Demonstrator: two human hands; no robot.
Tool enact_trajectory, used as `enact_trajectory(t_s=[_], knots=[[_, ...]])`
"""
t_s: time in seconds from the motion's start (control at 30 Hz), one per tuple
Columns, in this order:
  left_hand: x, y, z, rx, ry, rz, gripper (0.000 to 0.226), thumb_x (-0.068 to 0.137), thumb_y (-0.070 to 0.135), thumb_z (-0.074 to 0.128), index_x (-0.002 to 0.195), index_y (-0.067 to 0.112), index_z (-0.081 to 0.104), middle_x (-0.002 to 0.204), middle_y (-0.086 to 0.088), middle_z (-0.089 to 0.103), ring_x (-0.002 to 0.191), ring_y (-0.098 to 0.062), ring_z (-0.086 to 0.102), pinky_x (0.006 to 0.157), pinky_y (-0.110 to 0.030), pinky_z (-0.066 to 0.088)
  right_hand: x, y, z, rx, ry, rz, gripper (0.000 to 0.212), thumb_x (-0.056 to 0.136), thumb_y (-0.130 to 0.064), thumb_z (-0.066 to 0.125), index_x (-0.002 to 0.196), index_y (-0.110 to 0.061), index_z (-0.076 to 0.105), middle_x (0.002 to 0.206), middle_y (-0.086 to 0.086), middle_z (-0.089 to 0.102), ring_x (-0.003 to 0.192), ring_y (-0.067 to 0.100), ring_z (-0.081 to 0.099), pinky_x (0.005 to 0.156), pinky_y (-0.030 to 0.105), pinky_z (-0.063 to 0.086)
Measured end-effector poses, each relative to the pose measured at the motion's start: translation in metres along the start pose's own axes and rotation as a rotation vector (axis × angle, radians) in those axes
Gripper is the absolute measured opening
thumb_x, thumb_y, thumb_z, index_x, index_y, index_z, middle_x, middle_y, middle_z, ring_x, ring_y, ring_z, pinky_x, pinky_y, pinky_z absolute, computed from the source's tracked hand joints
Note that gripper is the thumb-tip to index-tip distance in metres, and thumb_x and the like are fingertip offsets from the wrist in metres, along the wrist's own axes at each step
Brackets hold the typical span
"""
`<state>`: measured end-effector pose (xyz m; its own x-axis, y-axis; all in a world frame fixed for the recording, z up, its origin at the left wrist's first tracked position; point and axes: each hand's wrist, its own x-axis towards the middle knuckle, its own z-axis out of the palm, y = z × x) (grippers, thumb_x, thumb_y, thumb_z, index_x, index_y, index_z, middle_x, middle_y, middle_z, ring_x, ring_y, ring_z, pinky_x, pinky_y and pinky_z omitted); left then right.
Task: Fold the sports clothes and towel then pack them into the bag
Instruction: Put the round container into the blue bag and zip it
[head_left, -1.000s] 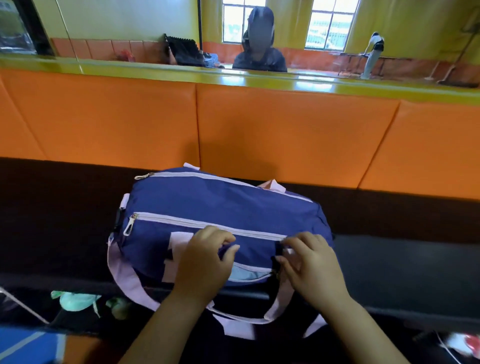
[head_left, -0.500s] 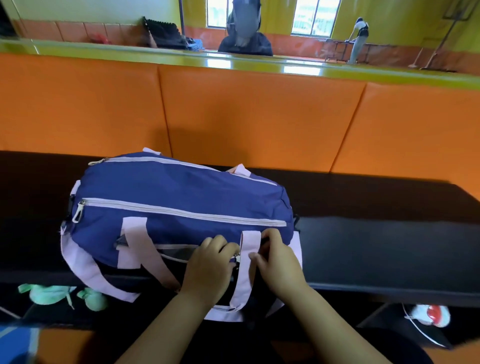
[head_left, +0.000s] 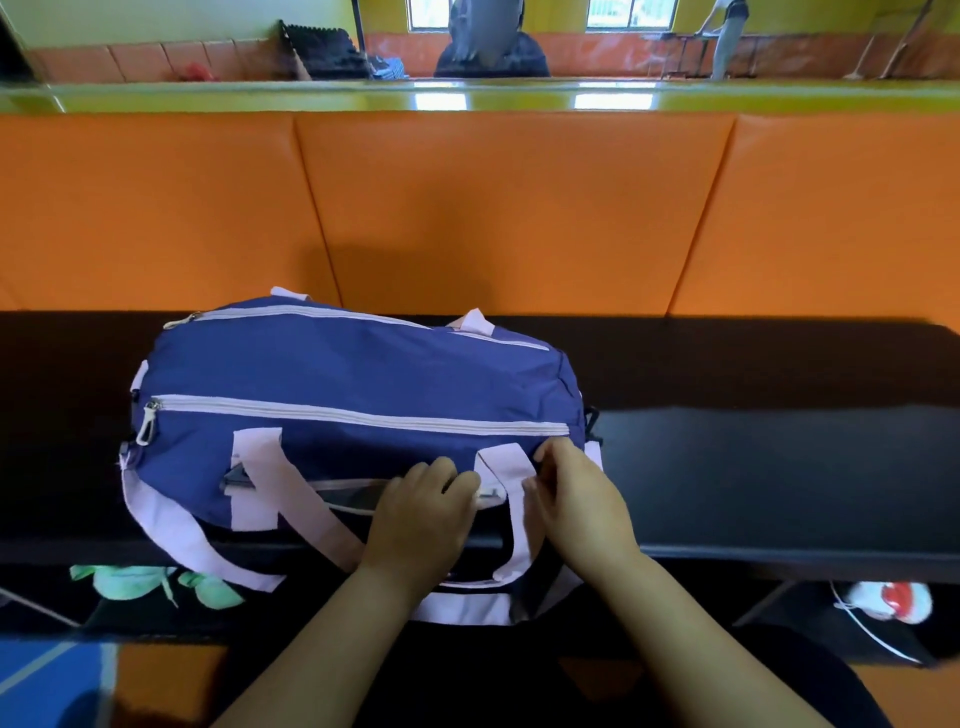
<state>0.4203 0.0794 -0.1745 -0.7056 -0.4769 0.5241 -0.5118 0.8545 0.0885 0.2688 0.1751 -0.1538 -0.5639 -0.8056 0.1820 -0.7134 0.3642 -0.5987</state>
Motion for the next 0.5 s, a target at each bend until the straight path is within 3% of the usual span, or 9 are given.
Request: enact_trajectory(t_s=[0.07, 0.17, 0.27, 0.4, 0.5], knots=[[-0.001, 0.001, -0.003, -0.066, 0.006, -0.053, 0.02, 0.084, 0.028, 0.046, 0.073, 0.014, 0.055, 0.068, -0.005, 0.053, 0.057, -0.028, 0.051, 0.048, -0.034, 0.044, -0.002, 0.003, 0.003, -0.06, 0.039, -0.052, 0.006, 0.089, -0.023, 0.051, 0.095, -0.022, 0.049, 0.093, -0.003, 0.06, 0.084, 0.025, 0.053, 0.068, 0.037, 0.047], [-0.003, 0.002, -0.011, -0.235, 0.004, -0.177, 0.022, 0.08, 0.031, 0.046, 0.068, 0.014, 0.051, 0.064, -0.003, 0.052, 0.058, -0.025, 0.05, 0.052, -0.035, 0.045, -0.007, 0.009, 0.011, -0.117, 0.198, -0.313, 0.023, 0.081, -0.024, 0.053, 0.103, -0.018, 0.055, 0.091, 0.004, 0.058, 0.077, 0.03, 0.055, 0.061, 0.038, 0.049], [-0.004, 0.002, -0.017, -0.307, -0.03, -0.25, 0.024, 0.081, 0.036, 0.048, 0.069, 0.017, 0.054, 0.066, 0.002, 0.056, 0.062, -0.019, 0.051, 0.057, -0.035, 0.045, -0.012, 0.007, 0.022, -0.111, 0.285, -0.526, 0.034, 0.079, -0.03, 0.057, 0.11, -0.018, 0.056, 0.096, 0.006, 0.057, 0.078, 0.029, 0.052, 0.063, 0.037, 0.048], [-0.011, 0.004, -0.022, -0.385, -0.02, -0.319, 0.018, 0.083, 0.035, 0.058, 0.076, 0.019, 0.062, 0.074, 0.007, 0.062, 0.07, -0.01, 0.054, 0.064, -0.025, 0.043, -0.01, -0.006, 0.041, -0.171, 0.327, -0.573, 0.038, 0.074, -0.033, 0.059, 0.11, -0.022, 0.057, 0.107, 0.002, 0.052, 0.09, 0.026, 0.045, 0.067, 0.035, 0.045], [-0.015, 0.002, -0.025, -0.373, 0.001, -0.321, 0.028, 0.082, 0.043, 0.049, 0.074, 0.018, 0.059, 0.073, 0.006, 0.06, 0.071, -0.011, 0.052, 0.063, -0.025, 0.039, -0.004, -0.015, 0.046, -0.177, 0.394, -0.524, 0.022, 0.074, -0.028, 0.059, 0.094, -0.022, 0.065, 0.096, 0.002, 0.059, 0.085, 0.024, 0.042, 0.062, 0.033, 0.04]])
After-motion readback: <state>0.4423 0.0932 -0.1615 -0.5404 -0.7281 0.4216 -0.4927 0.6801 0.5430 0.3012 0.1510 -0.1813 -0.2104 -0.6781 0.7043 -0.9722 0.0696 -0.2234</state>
